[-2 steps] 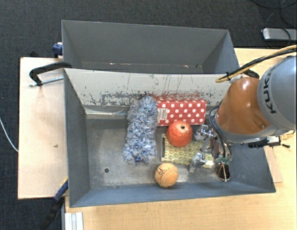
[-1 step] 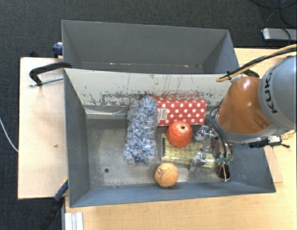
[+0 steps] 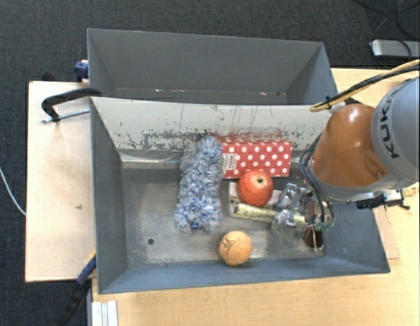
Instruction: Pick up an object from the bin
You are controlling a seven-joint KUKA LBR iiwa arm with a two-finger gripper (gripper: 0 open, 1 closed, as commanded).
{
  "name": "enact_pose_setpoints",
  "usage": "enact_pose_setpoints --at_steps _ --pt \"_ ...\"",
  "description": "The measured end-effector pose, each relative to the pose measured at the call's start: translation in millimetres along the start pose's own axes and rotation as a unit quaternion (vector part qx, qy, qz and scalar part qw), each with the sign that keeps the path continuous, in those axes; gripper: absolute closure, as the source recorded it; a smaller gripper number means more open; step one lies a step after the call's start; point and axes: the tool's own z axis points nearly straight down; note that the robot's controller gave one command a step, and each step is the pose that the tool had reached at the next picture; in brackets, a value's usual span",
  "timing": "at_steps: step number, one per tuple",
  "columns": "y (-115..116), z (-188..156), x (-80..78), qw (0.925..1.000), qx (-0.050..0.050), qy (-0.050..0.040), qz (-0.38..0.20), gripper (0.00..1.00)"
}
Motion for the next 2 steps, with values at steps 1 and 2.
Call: enact_pose_setpoints --at_steps 1,2 --pt "0 -19 -2.0 1.0 0.0 -0.0037 0.0 1.0" --pt "0 -31 -3.0 1.0 0.0 -0.0046 0.0 1.0"
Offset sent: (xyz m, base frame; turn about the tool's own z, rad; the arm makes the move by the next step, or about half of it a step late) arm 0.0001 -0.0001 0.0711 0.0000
